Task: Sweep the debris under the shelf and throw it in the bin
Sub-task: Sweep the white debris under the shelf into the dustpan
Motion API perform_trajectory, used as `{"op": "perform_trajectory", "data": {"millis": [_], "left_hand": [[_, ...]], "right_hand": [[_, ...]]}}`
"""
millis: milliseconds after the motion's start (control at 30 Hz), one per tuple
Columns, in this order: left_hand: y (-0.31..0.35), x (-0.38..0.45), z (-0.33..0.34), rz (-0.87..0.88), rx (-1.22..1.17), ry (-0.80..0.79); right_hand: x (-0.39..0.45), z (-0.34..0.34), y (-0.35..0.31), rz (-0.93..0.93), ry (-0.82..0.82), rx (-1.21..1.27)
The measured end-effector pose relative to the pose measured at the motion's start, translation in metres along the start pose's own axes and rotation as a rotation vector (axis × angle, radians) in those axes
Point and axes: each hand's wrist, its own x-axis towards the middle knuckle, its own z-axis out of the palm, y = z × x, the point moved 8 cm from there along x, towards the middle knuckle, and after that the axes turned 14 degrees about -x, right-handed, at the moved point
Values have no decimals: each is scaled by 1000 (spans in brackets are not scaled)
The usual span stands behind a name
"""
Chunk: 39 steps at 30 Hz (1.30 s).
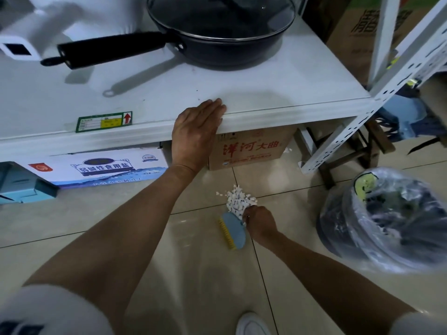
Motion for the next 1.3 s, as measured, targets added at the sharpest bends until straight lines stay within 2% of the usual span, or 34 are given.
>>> {"op": "perform_trajectory", "data": {"millis": [233,567,867,1000,1167,1300], "left_hand": [[-2,1,0,-55,-23,-16],[-1,-1,4,-28,-4,-3],[1,-2,4,-53,-1,-22],[1,-2,4,-76,-5,-38],[1,-1,5,-84,4,-67],[1,-1,5,-70,-2,-78]], "right_hand": [[23,-46,24,121,64,5],[69,-29,-29,198,53,256],[64,-33,65,383,71,278],[53,-24,73,329,62,308],[34,-8,43,56,-43,169],[39,-19,53,25,-37,134]]}}
